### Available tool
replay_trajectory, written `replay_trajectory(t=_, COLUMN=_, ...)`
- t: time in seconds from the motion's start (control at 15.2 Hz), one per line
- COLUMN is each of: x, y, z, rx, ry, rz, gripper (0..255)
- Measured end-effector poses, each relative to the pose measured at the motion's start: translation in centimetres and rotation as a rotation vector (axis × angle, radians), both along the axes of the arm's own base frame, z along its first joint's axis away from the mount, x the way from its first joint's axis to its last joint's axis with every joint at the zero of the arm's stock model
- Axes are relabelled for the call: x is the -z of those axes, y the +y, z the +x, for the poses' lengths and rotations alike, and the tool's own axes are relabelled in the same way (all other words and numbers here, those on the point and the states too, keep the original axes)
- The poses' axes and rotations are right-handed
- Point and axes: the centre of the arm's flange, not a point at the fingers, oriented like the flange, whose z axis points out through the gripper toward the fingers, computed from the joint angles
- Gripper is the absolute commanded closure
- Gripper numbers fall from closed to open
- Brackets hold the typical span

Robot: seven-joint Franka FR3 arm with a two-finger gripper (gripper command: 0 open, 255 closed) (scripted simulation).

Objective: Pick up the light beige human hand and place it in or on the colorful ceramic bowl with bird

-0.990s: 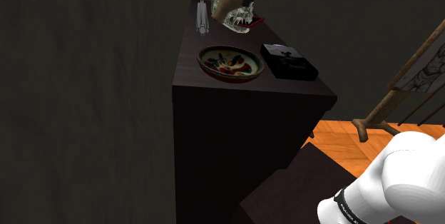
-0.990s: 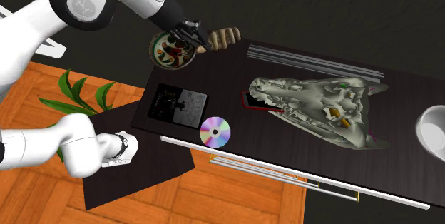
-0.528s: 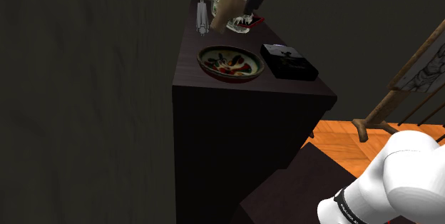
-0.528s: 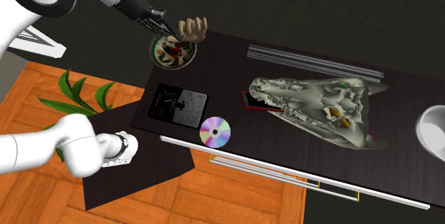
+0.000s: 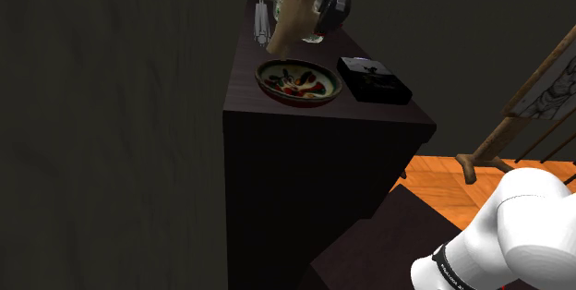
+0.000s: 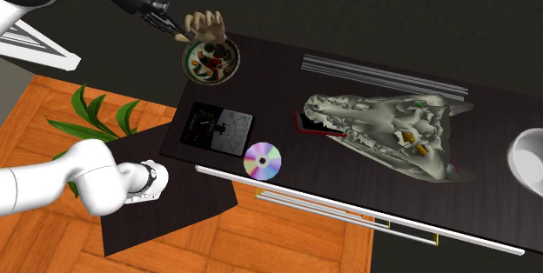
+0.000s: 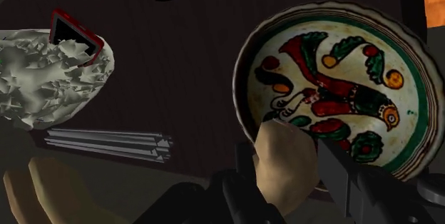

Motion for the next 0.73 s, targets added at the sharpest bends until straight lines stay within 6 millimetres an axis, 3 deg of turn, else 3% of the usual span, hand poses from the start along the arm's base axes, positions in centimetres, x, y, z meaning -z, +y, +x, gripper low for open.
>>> replay_trajectory(t=0.73, x=5.4, y=0.1, z=-0.1, rx=0.001, ry=0.0, rz=0.0, gripper=255)
